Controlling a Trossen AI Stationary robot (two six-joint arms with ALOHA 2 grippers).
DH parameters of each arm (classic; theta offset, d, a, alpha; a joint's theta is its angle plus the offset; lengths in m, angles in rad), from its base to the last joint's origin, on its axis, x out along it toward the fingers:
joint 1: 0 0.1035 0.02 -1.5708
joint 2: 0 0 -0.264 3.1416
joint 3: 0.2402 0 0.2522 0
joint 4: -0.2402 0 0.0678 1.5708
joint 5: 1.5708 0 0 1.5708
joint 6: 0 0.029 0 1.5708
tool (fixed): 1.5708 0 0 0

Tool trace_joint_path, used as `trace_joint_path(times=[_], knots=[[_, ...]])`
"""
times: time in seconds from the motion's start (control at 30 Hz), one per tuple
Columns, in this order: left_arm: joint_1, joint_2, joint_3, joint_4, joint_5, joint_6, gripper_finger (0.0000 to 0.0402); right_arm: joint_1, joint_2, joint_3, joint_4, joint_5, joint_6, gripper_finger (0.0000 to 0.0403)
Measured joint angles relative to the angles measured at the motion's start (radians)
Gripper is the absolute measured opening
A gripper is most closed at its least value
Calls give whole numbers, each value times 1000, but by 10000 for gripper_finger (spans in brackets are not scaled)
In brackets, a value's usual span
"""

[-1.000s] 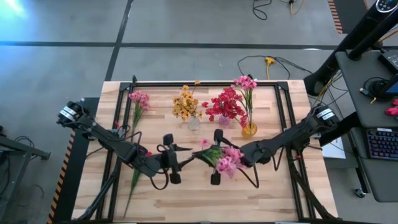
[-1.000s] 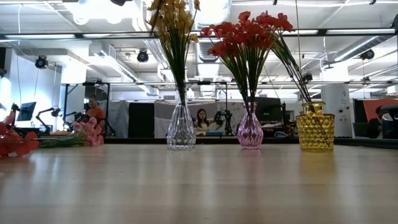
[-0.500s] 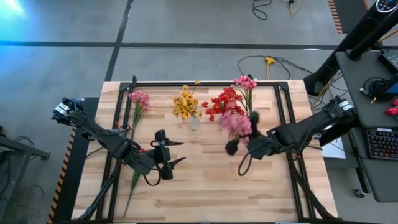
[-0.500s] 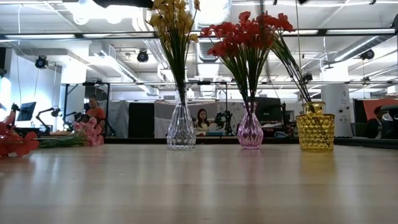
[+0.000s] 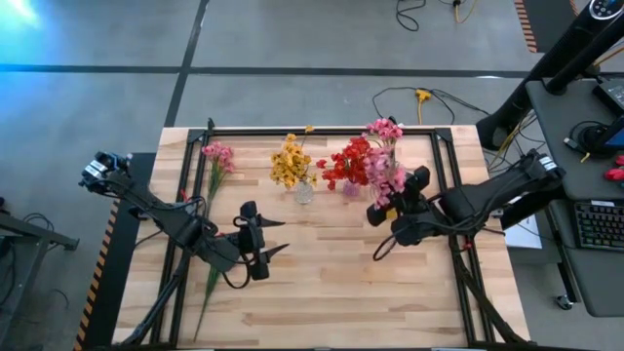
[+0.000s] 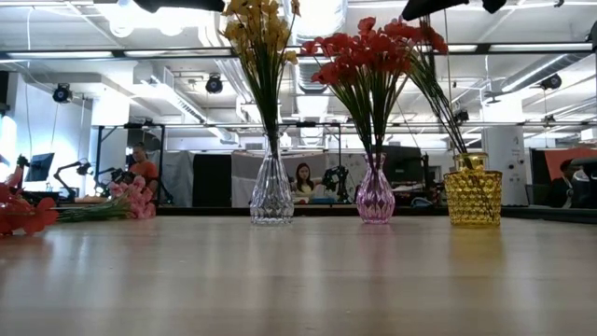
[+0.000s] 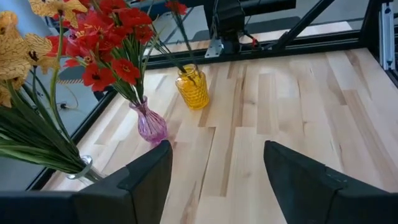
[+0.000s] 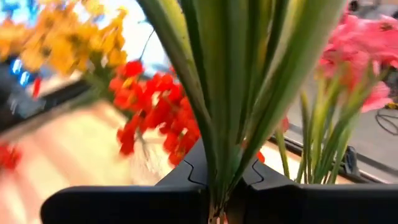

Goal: Sort flowers into vase by color
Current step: Put the right pink flowers into the yellow vase

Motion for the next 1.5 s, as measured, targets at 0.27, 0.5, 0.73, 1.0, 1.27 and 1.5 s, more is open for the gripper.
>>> trace_joint_path(times=[0.27, 0.5, 0.73, 1.0, 1.27, 1.5], knots=[[2, 2, 0, -11, -1, 0, 235, -41, 5, 126, -242, -184, -1, 13], [2, 2, 0, -10, -1, 0, 235, -51, -20, 153, -344, -54, 70, 13], [2, 3, 0, -27, -1, 0, 235, -52, -69, 111, -349, 12, 55, 13], [2, 3, 0, -27, -2, 0, 235, -52, -80, 23, -352, 79, 160, 13], [2, 3, 0, -27, -2, 0, 235, -52, -79, -63, -348, 110, 270, 13], [2, 3, 0, -27, -2, 0, 235, -52, -78, -130, -326, 113, 357, 13]])
